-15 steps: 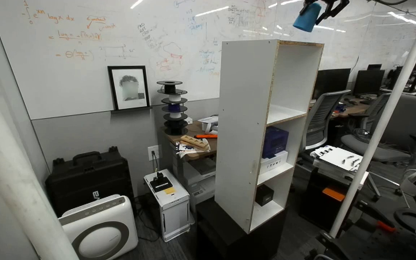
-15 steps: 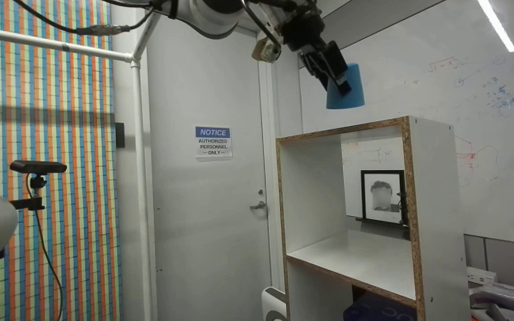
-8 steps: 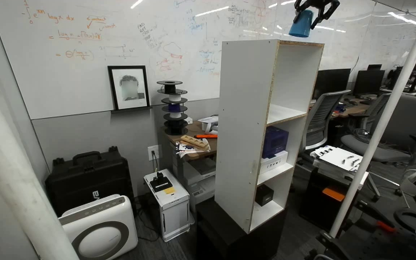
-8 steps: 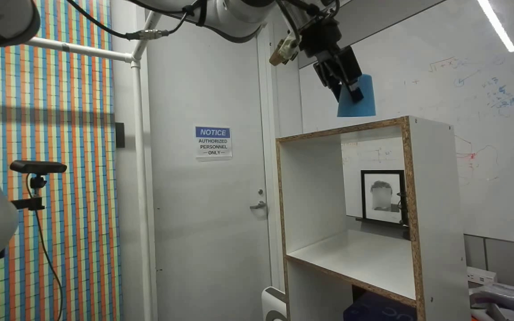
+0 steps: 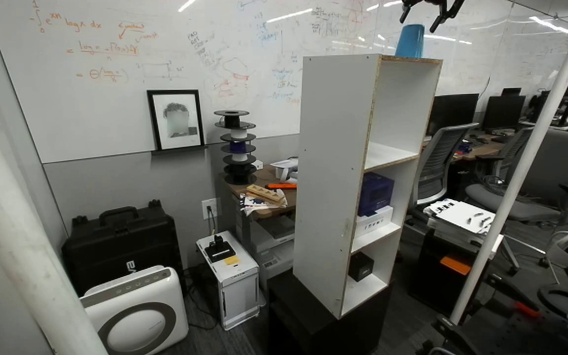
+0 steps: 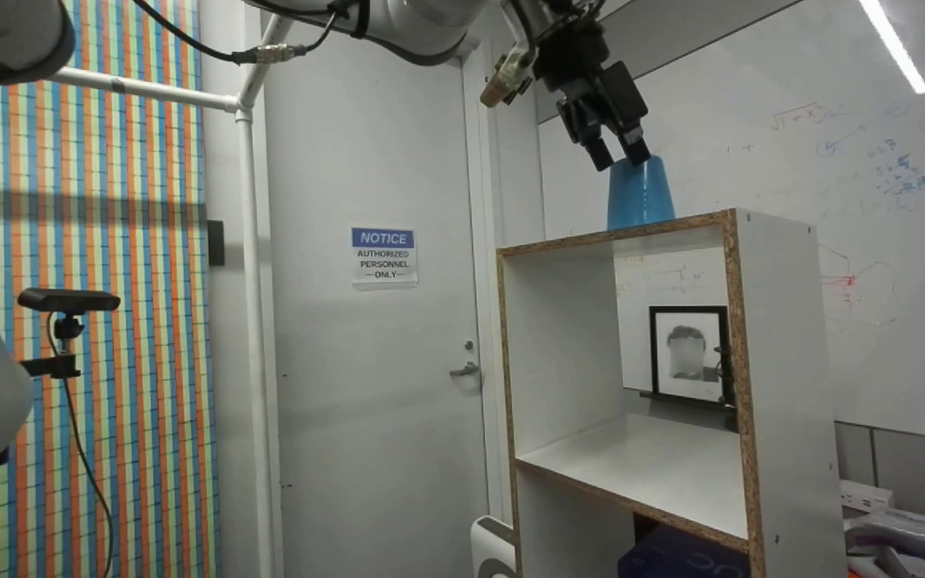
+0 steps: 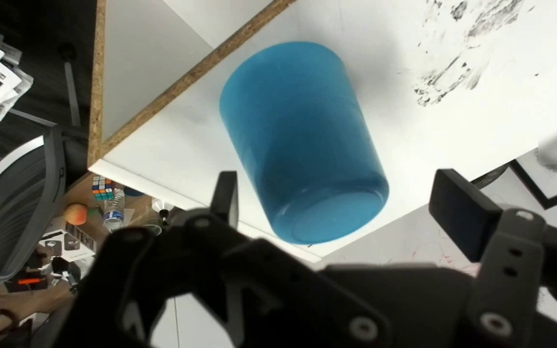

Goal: Remove the blue cup from the top shelf and put it on top of the cabinet

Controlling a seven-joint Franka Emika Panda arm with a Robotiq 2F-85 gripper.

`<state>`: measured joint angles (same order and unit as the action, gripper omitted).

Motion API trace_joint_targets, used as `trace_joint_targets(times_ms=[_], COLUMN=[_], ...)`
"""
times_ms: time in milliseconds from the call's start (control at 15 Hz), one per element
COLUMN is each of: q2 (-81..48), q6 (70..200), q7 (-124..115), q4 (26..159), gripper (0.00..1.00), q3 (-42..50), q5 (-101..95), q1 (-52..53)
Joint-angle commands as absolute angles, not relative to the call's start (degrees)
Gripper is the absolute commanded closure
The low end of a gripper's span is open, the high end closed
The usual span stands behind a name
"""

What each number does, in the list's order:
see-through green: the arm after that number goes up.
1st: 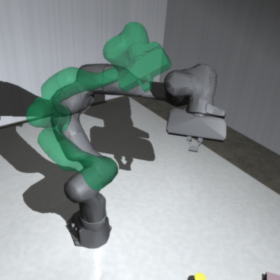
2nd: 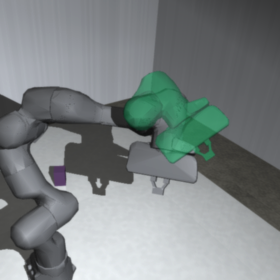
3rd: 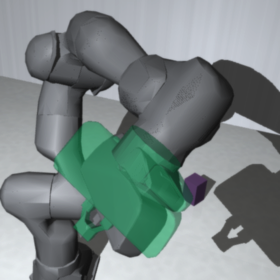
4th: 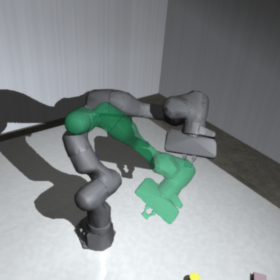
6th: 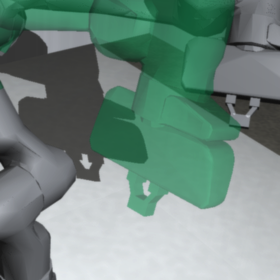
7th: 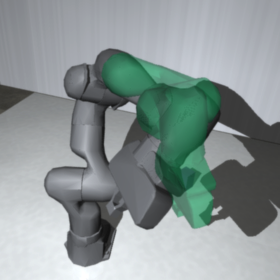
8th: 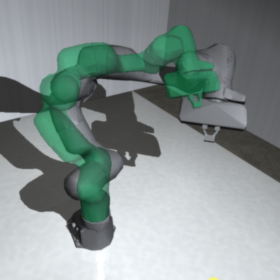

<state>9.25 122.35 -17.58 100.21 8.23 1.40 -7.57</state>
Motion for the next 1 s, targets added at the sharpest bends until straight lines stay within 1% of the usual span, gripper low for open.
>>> trace_joint_targets(times_ms=[0,267,600,733,800,867,933], q2=[15.4,23.3,28.2,29.0,29.3,27.4,27.5], q6=[119.6,105.0,86.3,83.6,84.9,84.3,84.4], q7=[-13.0,-4.6,1.6,1.7,0.9,0.7,0.7], q4=[104.3,109.5,116.1,121.4,125.3,119.7,122.3], gripper=[0.01,0.0,0.0,0.0,0.0,0.0,0.0], q3=[7.5,8.1,9.4,8.9,8.8,9.2,9.2], q5=[4.0,7.8,5.9,1.4,-1.0,1.8,0.5], q1=[-6.8,-5.4,-6.3,-7.7,-8.5,-7.5,-7.9])
